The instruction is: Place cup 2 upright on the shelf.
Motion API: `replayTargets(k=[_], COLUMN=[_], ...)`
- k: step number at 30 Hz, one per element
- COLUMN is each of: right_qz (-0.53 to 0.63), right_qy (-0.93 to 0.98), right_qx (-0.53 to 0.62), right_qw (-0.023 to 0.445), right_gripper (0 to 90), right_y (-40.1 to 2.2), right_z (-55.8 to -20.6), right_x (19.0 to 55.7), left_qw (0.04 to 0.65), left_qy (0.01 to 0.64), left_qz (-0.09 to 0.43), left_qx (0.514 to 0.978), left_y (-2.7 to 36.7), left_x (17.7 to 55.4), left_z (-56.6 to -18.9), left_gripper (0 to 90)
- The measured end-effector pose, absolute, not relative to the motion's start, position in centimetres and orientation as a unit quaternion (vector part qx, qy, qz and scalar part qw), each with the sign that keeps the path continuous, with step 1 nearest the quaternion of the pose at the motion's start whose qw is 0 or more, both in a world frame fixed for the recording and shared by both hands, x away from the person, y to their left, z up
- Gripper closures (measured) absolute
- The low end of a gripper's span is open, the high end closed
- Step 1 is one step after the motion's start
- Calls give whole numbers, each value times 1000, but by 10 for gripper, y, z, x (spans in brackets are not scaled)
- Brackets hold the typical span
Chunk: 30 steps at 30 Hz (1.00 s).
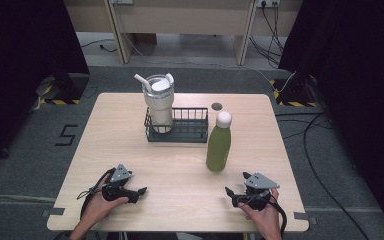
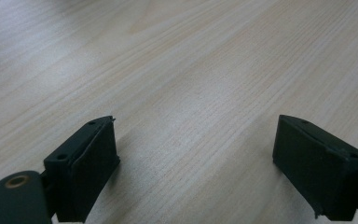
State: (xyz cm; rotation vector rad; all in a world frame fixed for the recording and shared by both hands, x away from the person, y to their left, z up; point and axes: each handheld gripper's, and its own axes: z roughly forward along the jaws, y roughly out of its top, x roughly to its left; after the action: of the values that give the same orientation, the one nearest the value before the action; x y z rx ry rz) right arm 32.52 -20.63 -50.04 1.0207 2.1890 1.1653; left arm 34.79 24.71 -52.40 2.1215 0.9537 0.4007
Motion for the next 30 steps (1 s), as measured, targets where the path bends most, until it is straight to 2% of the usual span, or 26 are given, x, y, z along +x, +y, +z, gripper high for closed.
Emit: replayTargets(k=[16,30], right_qz=[444,455], right_qy=[780,772], right_qx=[347,346], right_qw=[272,278], right_gripper=[152,151], right_y=[-196,-187], right_z=[-468,-469], right_x=[333,358], left_qw=[380,381], left_qy=[374,374], left_qz=[158,157], left_qx=[831,831], left_y=[247,247], left_x=[348,348], left_z=[-524,-524], left_gripper=[127,126])
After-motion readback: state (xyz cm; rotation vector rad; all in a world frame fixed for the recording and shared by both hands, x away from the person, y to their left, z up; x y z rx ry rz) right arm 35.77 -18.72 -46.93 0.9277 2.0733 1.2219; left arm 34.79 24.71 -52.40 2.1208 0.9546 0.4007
